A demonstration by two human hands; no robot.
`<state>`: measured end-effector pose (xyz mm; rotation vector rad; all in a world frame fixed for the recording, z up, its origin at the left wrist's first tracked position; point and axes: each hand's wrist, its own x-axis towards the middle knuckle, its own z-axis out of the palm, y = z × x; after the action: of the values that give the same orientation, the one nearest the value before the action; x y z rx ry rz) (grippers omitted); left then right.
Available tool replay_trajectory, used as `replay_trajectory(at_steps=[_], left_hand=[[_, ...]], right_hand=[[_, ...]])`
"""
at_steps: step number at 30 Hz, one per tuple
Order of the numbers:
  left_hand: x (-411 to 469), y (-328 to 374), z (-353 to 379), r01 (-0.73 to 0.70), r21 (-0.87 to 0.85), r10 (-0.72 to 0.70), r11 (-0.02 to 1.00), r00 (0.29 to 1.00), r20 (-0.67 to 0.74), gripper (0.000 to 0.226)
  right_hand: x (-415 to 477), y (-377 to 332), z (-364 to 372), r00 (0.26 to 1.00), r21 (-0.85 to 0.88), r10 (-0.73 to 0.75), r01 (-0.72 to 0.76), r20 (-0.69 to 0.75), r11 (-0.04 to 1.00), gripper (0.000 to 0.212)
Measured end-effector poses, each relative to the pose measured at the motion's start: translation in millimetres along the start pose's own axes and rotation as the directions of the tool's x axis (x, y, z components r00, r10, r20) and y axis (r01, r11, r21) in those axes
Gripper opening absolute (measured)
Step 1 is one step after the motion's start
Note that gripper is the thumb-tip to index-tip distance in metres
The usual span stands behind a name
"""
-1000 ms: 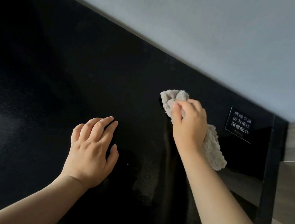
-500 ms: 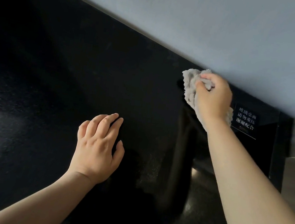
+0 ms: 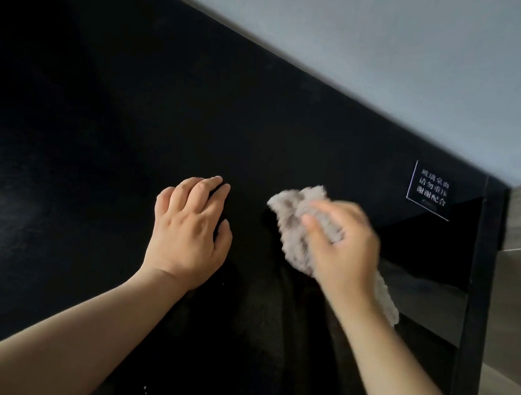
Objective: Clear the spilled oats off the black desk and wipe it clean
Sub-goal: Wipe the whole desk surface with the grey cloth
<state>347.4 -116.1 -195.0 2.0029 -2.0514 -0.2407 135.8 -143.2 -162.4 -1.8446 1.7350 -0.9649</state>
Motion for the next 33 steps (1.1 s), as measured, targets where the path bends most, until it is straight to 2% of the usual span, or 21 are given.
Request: replay_trajectory(at_steps=[2,3,6,8,11,14,17,19,23,25,26,28,29,33], left_hand=[[3,-1,1,-0.013,-0.012,0.013,1.0,1.0,-0.007,0.052],[3,-1,2,-0.02,-0.016,0.02,1.0,1.0,-0.01,0.052],[0,-2,5,-0.025,-0.041,0.024,0.999,0.999,-0.031,0.051],[-1,-2,5,-0.03,-0.081,0.027,0.996,0.999,-0.039,0.049],[3,-13,-3,-0.113,-0.118,0.115,0.987,0.993,0.014,0.049],[-2,-38,-16,-0.239,-0.141,0.254,0.961,0.962,0.1,0.049],[-23,-58,-31,-0.251,-0.13,0.261,0.959,0.963,0.065,0.046],[-39,-65,-39,-0.251,-0.126,0.258,0.96,0.965,0.038,0.044],[-58,-74,-45,-0.309,-0.121,0.311,0.943,0.95,-0.003,0.041],[-64,-72,-42,-0.316,-0.118,0.318,0.941,0.948,-0.006,0.041],[-68,-71,-39,-0.31,-0.118,0.312,0.943,0.95,-0.003,0.041],[-76,-75,-36,-0.285,-0.114,0.287,0.952,0.958,-0.003,0.04],[-79,-79,-35,-0.268,-0.113,0.269,0.957,0.963,-0.002,0.041],[-98,-94,-34,-0.239,-0.104,0.244,0.965,0.969,0.036,0.043]], right_hand=[[33,5,-3,0.988,-0.018,0.072,-0.075,-0.136,0.997,0.019],[49,7,2,0.982,-0.045,0.11,-0.118,-0.155,0.992,0.024],[61,14,34,0.971,-0.333,0.206,-0.236,-0.122,0.913,0.04],[45,14,48,0.985,-0.459,0.119,-0.162,-0.121,0.873,0.038],[1,7,55,0.994,-0.44,-0.055,0.007,-0.096,0.898,0.03],[-61,-6,55,0.994,-0.32,-0.097,0.109,0.052,0.941,0.029],[-98,-22,32,0.973,-0.014,-0.057,0.062,0.224,0.998,0.022],[-84,-29,15,0.987,0.06,-0.035,0.026,0.156,0.998,0.024],[-15,-16,18,0.987,-0.126,0.077,-0.095,-0.139,0.988,0.025],[5,-7,36,0.968,-0.249,0.187,-0.225,-0.168,0.942,0.03],[3,-6,46,0.965,-0.342,0.192,-0.244,-0.177,0.908,0.034],[-18,-15,63,0.983,-0.471,0.092,-0.158,-0.159,0.868,0.038],[-34,-20,69,0.991,-0.473,0.033,-0.091,-0.129,0.877,0.034],[-118,-39,75,0.999,-0.325,-0.043,0.042,0.006,0.945,0.021]])
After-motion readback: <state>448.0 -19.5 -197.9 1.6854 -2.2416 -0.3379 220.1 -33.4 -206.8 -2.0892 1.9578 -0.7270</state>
